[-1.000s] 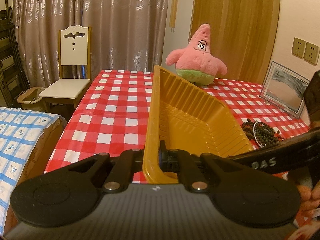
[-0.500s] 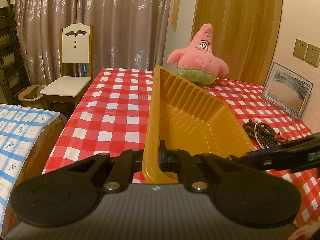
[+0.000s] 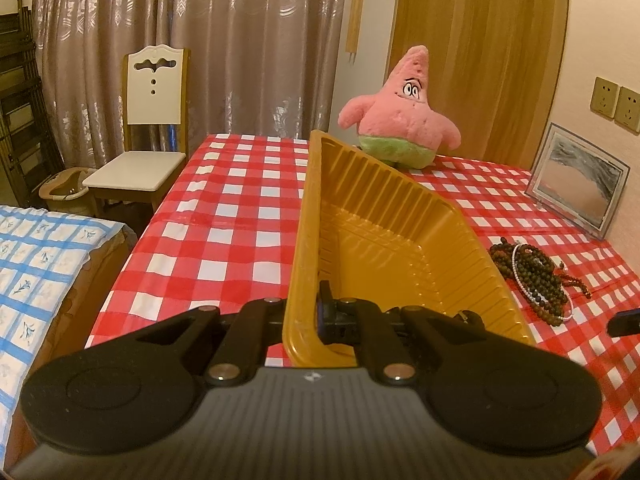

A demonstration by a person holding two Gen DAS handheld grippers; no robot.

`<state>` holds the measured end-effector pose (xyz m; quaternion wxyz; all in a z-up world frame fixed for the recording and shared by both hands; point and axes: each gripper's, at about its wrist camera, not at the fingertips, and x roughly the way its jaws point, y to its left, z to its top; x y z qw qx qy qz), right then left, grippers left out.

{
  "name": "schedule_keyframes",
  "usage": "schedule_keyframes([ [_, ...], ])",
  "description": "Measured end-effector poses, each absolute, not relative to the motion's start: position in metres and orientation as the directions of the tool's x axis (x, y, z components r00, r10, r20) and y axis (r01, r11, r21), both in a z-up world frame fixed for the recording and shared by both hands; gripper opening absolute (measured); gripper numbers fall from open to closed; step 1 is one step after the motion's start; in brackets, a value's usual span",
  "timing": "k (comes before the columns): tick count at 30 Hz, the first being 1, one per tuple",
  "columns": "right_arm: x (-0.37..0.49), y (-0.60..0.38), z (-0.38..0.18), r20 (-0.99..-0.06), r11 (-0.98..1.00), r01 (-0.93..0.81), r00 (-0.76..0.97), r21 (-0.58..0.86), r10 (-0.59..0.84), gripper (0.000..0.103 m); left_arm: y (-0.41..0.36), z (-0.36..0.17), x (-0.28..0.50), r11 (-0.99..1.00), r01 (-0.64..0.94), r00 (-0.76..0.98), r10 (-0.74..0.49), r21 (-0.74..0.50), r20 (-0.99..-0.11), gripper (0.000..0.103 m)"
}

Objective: Organize jewelry
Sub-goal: 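Carry the black pendant into the tray and open the right tool, then grasp the small pearl earring with the right tool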

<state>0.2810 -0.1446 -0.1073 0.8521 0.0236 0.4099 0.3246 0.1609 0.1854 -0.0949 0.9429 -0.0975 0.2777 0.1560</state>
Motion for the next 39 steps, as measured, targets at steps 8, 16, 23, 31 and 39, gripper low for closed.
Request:
schedule_keyframes([
  [8,0.306,-0.204,-0.115,-0.699,0.849,-0.475,0.526,0.232,0.485,0.044,0.185,-0.093,0.162,0.931,-0.353,0.793,0.246,-0.091,-0.557,0.005],
  [16,0.319,-0.23,-0.12,-0.697,0.856,-0.468,0.539,0.22,0.474,0.044,0.184,-0.094,0.165,0.931,-0.357,0.783,0.257,-0.071,-0.566,0.005],
  [23,0.344,-0.224,-0.125,-0.686,0.85,-0.496,0.556,0.179,0.469,0.044,0.184,-0.093,0.165,0.93,-0.362,0.779,0.262,-0.068,-0.569,0.005],
  [31,0.384,-0.2,-0.135,-0.674,0.831,-0.546,0.576,0.105,0.463,0.031,0.186,-0.094,0.167,0.924,-0.377,0.773,0.271,-0.071,-0.574,0.005],
  [39,0.421,-0.18,-0.15,-0.683,0.823,-0.563,0.574,0.071,0.452,0.028,0.19,-0.095,0.174,0.92,-0.386,0.769,0.279,-0.07,-0.576,0.005],
])
